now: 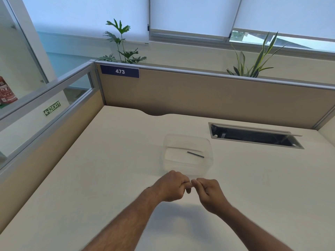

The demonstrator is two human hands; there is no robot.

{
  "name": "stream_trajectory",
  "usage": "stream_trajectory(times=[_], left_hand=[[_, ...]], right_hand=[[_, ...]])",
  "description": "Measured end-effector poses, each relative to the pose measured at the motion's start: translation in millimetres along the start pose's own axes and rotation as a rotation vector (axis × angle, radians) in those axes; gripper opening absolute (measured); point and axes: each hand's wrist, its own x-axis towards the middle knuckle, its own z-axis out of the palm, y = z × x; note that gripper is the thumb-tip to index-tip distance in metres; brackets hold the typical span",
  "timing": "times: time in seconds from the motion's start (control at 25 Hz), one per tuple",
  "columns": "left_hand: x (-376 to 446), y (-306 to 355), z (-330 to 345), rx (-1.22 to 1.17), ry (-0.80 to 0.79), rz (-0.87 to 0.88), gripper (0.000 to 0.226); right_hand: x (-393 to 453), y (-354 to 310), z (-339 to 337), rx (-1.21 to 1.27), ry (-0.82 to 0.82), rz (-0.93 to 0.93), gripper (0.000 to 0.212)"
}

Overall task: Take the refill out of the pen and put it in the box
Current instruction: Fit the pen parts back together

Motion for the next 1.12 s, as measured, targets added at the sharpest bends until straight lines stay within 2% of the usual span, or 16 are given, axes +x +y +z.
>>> stream_trajectory(times=[0.12, 0.24, 0.4, 0.48, 0.6, 0.68, 0.8, 1.0, 1.12], left_hand=[[-2, -4, 6, 0.009, 0.1, -0.005, 0.022], [-4, -4, 11, 0.027, 0.226, -0.005, 0.011], [-3, -3, 14, 0.114, 0.291, -0.005, 0.013], [-2, -2, 12, 0.145, 0.216, -0.031, 0.013], [-2, -3, 9, 0.209, 0.083, -0.049, 0.02], [-3, -3, 9, 0.18, 0.021, -0.047, 0.025], [-4, -4, 12, 0.086, -0.055, -0.035, 0.028], [-2, -3, 15, 0.01, -0.054, -0.031, 0.032], [-2, -4, 17, 0.062, 0.099, -0.008, 0.026]], right_hand=[[-2, -6, 5, 0.171, -0.03, 0.274, 0.055], [-1, -13, 5, 0.448, -0.099, 0.602, 0.056], [-1, -14, 3, 0.597, -0.17, 0.823, 0.057], [-3, -12, 6, 0.5, -0.163, 0.743, 0.058], [-8, -1, 11, 0.093, -0.005, 0.338, 0.05], [-11, 8, 11, 0.037, 0.029, 0.185, 0.039], [-14, 17, 8, -0.081, 0.019, 0.025, 0.034], [-11, 14, 7, -0.149, 0.085, -0.076, 0.045], [-4, 3, 8, -0.124, 0.061, 0.054, 0.048]])
